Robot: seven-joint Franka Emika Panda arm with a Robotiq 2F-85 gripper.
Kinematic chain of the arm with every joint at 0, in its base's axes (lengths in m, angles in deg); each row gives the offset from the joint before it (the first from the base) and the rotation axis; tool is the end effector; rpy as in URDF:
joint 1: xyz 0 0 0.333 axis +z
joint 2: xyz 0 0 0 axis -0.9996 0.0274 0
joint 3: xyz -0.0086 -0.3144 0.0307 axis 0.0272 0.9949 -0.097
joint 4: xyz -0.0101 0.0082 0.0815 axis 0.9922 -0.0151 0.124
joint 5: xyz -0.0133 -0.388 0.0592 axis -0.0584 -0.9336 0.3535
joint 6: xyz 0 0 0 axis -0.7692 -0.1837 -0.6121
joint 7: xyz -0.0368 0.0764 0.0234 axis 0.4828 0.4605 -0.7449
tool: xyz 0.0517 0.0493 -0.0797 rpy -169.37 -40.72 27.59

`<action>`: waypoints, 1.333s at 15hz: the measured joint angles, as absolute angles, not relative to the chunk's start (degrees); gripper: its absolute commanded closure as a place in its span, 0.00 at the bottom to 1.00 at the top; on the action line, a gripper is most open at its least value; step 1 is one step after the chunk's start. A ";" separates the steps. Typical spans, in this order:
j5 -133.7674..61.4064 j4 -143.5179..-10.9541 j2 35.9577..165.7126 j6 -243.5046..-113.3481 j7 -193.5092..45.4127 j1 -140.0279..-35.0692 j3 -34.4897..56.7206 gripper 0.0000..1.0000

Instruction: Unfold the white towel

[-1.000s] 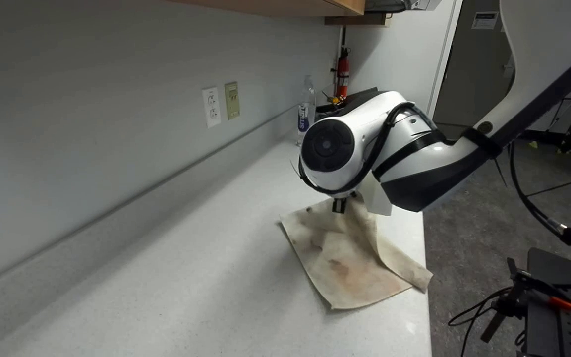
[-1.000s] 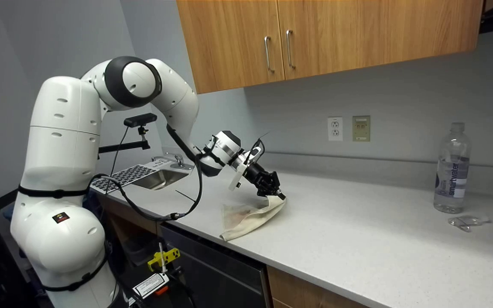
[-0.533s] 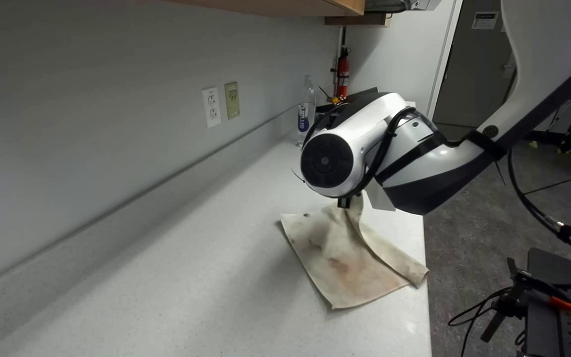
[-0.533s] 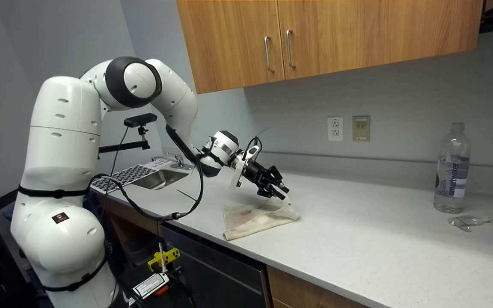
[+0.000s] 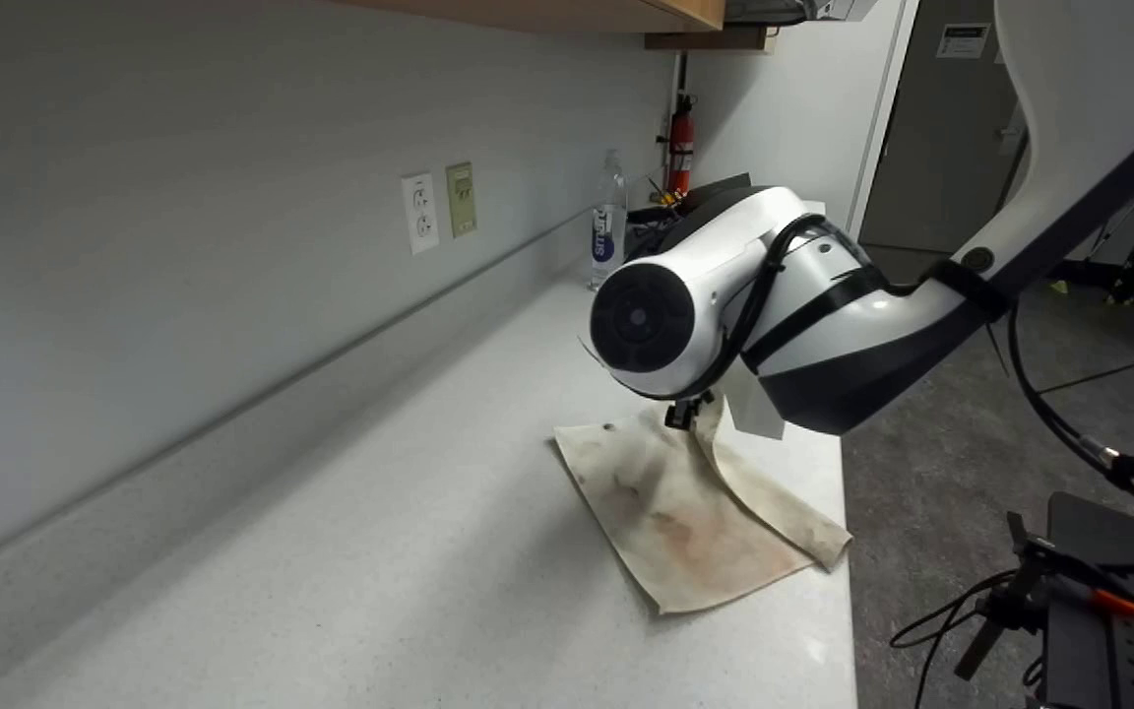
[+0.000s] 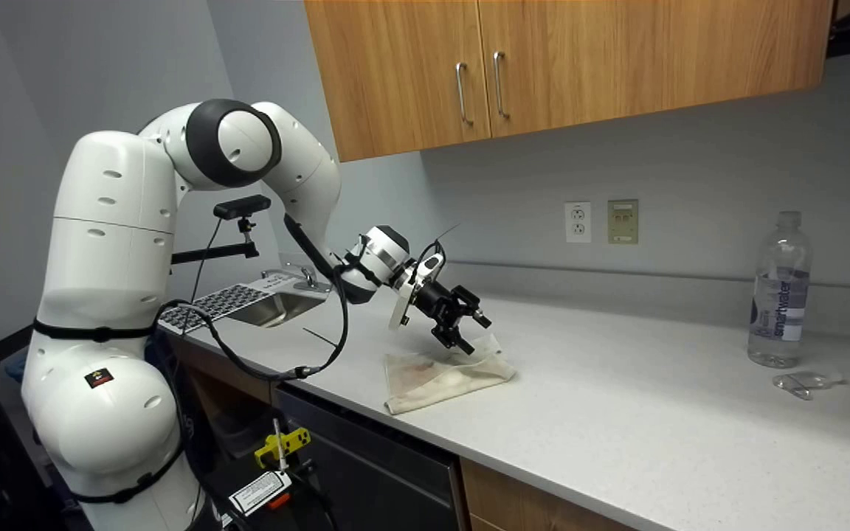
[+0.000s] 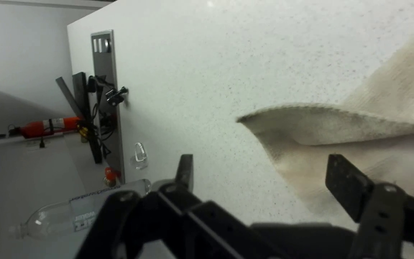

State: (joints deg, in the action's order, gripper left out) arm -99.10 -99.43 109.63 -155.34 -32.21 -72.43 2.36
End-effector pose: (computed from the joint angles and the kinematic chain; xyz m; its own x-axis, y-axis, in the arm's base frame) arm 0.5611 0.1463 0.2317 0.9585 0.2850 0.0014 0.1572 -0.5329 0.8314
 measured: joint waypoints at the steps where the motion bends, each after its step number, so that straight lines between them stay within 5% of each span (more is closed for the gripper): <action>1: -96.64 -99.42 109.58 -155.67 -31.78 -73.07 1.87 0.25; 2: -94.24 -99.40 109.43 -156.26 -31.39 -73.70 1.61 0.27; 11: -79.94 -98.60 107.40 -165.16 -23.98 -75.75 1.68 0.97; 12: -77.71 -98.67 107.08 -165.16 -23.37 -75.74 1.61 0.53; 14: -73.57 -99.04 106.28 -165.09 -22.88 -75.62 1.57 0.56; 20: -64.97 -101.26 103.18 -165.00 -21.04 -75.43 1.67 0.12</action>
